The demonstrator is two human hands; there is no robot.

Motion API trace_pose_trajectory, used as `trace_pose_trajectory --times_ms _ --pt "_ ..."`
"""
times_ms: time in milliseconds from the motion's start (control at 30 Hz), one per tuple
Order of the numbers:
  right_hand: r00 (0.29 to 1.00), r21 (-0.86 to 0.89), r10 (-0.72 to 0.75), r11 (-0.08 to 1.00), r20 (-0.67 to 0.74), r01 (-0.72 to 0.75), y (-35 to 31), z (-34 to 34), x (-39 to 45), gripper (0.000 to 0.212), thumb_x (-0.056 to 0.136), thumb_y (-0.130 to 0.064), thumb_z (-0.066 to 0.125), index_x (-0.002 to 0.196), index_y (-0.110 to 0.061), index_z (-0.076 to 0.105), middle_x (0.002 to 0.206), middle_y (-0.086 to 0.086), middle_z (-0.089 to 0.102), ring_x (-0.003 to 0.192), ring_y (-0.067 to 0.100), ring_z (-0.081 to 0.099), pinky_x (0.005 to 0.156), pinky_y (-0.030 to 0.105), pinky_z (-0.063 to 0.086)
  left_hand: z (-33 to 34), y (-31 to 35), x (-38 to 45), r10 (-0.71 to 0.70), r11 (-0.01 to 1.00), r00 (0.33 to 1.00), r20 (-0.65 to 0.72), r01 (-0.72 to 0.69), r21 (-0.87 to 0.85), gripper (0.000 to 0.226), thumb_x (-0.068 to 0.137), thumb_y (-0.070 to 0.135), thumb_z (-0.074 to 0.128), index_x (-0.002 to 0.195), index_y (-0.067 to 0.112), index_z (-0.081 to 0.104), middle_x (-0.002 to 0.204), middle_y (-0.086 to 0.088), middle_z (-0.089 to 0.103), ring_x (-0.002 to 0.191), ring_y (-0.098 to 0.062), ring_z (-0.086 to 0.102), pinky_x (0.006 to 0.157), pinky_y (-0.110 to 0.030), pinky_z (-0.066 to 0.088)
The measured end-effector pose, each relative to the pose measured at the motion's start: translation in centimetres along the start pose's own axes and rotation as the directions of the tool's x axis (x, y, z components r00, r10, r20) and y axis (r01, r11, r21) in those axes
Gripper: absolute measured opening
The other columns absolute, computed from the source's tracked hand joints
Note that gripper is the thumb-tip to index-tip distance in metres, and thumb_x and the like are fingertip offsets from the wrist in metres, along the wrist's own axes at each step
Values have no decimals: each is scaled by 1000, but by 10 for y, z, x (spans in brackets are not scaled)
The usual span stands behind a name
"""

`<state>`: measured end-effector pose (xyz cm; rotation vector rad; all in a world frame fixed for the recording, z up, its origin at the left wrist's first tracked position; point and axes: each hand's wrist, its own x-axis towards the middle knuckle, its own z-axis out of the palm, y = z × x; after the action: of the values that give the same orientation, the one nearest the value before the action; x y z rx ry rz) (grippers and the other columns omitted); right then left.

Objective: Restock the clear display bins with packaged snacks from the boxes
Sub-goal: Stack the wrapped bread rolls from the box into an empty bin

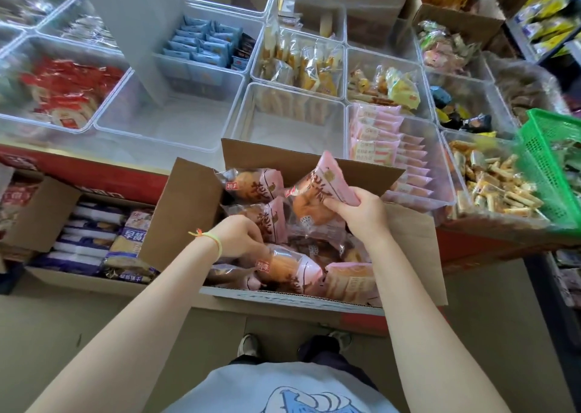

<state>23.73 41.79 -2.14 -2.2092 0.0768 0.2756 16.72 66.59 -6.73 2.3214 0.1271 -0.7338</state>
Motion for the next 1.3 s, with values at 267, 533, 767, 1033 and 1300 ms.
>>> trace_pose_trajectory --times_ms 267,533,767,1033,1300 --pt "993 533 -5 844 121 -61 -25 -41 -11 62 68 -58 84 111 -15 74 111 6 75 112 27 68 105 49 48 -36 60 -8 152 496 972 -177 -230 -837 64 82 58 64 129 14 58 108 -6 72 98 -18 69 87 -38 54" --pt "955 346 -191 932 227 104 -52 -76 16 64 68 -38 86 125 -28 59 114 -3 72 107 11 68 98 41 55 -68 135 8 114 414 870 -480 -481 -773 39 74 21 85 106 16 63 100 -10 73 96 -31 71 84 -47 58" --pt "937 235 -303 937 174 260 -84 -109 71 31 87 -53 69 101 -26 64 96 4 71 84 2 68 74 21 55 -105 171 25 160 564 831 -533 -520 -642 54 66 26 86 111 11 61 95 -4 75 90 -25 71 83 -44 59" --pt "961 169 -269 952 69 255 -101 -87 110 25 103 -38 52 104 -22 71 64 3 63 45 -1 52 50 12 44 -135 153 60 195 625 814 -547 -533 -570 51 74 4 80 120 -2 57 86 1 72 77 -11 69 70 -28 60" --pt "979 118 -81 987 -188 104 -113 -9 146 31 103 -37 51 86 -25 74 80 5 69 89 26 69 84 46 58 -181 73 108 39 812 786 -616 -385 -439 21 97 31 59 112 17 64 104 5 65 95 -8 59 79 -15 45"
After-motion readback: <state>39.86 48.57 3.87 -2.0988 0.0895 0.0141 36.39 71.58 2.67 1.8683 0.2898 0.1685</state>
